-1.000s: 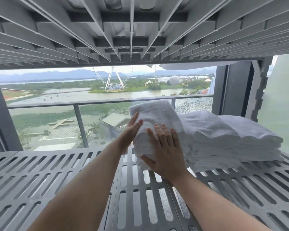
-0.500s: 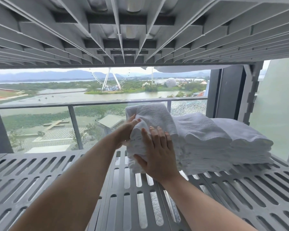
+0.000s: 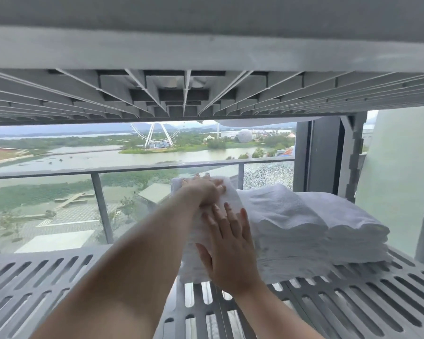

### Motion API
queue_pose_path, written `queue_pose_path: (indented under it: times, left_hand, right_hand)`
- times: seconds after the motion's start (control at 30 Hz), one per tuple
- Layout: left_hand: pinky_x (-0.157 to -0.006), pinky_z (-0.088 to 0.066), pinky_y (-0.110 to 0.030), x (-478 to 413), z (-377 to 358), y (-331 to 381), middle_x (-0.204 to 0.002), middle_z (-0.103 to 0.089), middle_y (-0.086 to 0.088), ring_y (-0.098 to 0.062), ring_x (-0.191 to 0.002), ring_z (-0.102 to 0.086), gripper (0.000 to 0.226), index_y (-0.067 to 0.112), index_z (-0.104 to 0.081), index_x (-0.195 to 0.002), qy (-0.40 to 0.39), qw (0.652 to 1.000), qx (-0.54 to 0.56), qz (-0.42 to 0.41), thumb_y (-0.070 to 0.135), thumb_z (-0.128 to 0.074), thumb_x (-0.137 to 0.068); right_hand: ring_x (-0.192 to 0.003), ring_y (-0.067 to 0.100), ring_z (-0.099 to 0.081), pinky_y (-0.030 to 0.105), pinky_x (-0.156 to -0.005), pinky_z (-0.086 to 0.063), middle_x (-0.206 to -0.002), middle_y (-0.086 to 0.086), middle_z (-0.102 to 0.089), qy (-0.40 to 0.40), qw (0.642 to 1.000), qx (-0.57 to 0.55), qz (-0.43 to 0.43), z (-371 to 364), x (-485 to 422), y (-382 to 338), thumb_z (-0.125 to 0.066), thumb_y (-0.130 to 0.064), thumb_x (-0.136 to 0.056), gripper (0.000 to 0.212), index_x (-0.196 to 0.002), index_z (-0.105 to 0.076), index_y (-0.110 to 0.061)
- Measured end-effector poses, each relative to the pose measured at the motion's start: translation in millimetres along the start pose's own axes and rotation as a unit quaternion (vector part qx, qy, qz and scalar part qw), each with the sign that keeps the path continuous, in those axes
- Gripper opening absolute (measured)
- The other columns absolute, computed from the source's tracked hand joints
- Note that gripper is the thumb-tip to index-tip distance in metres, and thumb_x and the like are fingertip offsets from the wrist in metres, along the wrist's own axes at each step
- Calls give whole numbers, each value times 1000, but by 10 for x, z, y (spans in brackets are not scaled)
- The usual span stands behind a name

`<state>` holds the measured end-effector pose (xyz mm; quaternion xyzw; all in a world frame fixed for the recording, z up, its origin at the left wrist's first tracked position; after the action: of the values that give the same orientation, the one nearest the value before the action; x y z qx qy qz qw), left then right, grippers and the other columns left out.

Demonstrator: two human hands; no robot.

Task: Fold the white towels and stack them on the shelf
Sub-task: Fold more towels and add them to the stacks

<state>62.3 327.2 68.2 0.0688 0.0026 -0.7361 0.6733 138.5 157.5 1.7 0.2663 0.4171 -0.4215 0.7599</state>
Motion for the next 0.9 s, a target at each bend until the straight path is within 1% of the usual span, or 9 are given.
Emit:
queue_pose_path:
  times: [0.03, 0.13, 0.27, 0.37, 0.47, 0.53, 0.63, 0.73, 0.9]
  left_hand:
    - [-121, -4, -57, -49, -54, -3, -168, -12, 4, -28, -154, -8, 55, 50, -23, -153, -14, 1000, -11, 11, 64, -23, -100]
    - [-120, -17, -55, -121, -193, -47, -164, -27, 0, -29, -149, -27, 56, 50, -30, -151, -52, 998, -10, 36, 66, -22, -98]
    - [-119, -25, -51, -182, -261, -62, -162, -32, -2, -29, -145, -35, 61, 46, -32, -152, -81, 996, 27, 41, 66, -24, -95]
    - [-118, -26, -51, -167, -268, -71, -163, -29, -1, -29, -145, -35, 59, 50, -30, -151, -85, 995, 43, 34, 67, -26, -95]
    - [-119, -26, -49, -127, -229, -108, -163, -29, -1, -29, -146, -34, 58, 49, -32, -150, -74, 995, 53, 33, 67, -28, -96]
    - [-120, -24, -48, -79, -190, -116, -163, -29, -1, -28, -146, -33, 57, 47, -33, -151, -72, 996, 49, 30, 66, -29, -98]
    - [-119, -25, -46, -12, -28, -62, -161, -34, 0, -28, -144, -36, 54, 39, -38, -152, -52, 999, 13, 2, 58, -31, -102]
    - [-115, -29, -46, 72, 69, -44, -158, -41, 0, -28, -141, -40, 51, 34, -43, -150, -7, 1000, -22, -11, 52, -32, -104]
    - [-120, -24, -50, -2, -52, -115, -161, -34, -3, -30, -146, -33, 54, 38, -37, -152, -37, 999, -13, 0, 58, -26, -103]
  right_hand:
    - [-151, 33, -23, 59, -119, -20, -156, 11, -40, -8, 1000, 1, 1, -33, 12, 4, -43, -48, -98, 61, -149, -43, -13]
    - [-149, 37, -27, 59, -119, -19, -157, 10, -39, -25, 1000, 11, -3, -118, 31, 30, -41, -49, -99, 65, -152, -37, -12]
    - [-147, 37, -30, 59, -119, -18, -155, 11, -41, -33, 999, 10, -15, -173, 12, 52, -39, -49, -100, 64, -153, -35, -12]
    - [-146, 37, -31, 59, -119, -19, -154, 11, -41, -33, 999, 14, -20, -166, 2, 40, -38, -49, -100, 63, -152, -37, -13]
    - [-146, 36, -33, 58, -120, -18, -154, 10, -43, -33, 999, 11, -25, -124, -15, 7, -43, -47, -99, 62, -151, -41, -14]
    - [-148, 35, -30, 58, -120, -17, -155, 9, -41, -32, 999, 7, -21, -113, -3, -14, -44, -48, -99, 62, -151, -41, -15]
    - [-151, 33, -22, 58, -120, -17, -159, 10, -35, -26, 1000, 6, -16, -118, 18, 22, -43, -51, -99, 64, -152, -39, -16]
    - [-153, 35, -16, 60, -120, -16, -163, 11, -28, -27, 999, 15, -11, -134, 67, 27, -44, -51, -99, 67, -154, -35, -15]
    - [-155, 33, -8, 61, -120, -17, -167, 8, -14, -36, 999, 7, -8, -156, 135, -45, -47, -49, -96, 73, -158, -25, -18]
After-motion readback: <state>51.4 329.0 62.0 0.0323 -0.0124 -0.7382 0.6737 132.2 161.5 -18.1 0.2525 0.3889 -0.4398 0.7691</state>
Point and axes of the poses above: each hand's wrist, its own x-axis away from the middle knuckle, its own z-axis out of the back of the hand, y = z × x, the point moved 9 cm from there along -x, towards the middle knuckle
